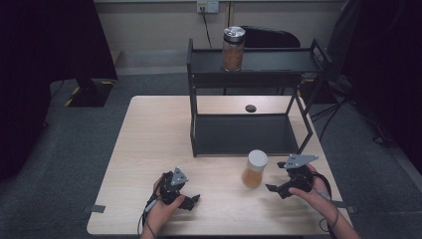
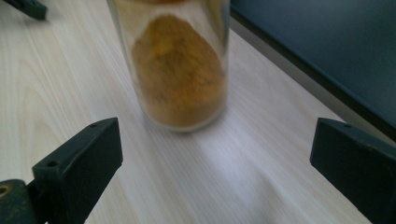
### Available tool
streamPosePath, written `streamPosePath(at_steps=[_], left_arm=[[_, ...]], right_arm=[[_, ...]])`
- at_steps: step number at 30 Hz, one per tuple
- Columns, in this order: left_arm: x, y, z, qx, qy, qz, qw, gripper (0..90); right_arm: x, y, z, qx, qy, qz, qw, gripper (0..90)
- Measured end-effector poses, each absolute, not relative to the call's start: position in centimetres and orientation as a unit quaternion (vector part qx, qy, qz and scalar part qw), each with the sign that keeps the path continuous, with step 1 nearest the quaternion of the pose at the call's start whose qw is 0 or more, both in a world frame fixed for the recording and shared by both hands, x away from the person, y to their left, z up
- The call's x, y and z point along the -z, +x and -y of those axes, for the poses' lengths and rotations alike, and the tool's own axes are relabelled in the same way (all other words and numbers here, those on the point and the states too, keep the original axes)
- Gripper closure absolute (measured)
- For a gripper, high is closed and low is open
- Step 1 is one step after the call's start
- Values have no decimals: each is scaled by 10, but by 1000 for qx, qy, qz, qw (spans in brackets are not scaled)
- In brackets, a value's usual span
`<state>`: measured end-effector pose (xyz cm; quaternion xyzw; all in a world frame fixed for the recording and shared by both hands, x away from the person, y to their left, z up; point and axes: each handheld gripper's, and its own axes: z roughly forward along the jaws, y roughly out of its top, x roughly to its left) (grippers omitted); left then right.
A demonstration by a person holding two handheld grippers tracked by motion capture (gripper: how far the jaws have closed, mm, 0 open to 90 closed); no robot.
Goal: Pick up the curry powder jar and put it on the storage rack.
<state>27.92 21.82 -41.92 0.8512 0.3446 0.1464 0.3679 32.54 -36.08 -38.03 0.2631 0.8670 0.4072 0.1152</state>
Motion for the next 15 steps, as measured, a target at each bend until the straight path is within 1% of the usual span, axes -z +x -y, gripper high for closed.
streamPosePath(at_steps=[7,9,12,15], left_arm=[[419,279,-218,-146,851,-345,368,0],[419,279,-218,-146,851,-345,368,0],[419,279,-218,-146,851,-345,368,0],[419,279,-218,-146,851,-345,368,0]], right_arm=[[376,332,346,-432,259,-857,114,11],[377,335,344,-445,259,-851,107,16],[380,340,340,-466,258,-841,95,52],[381,342,333,-472,251,-839,100,127]])
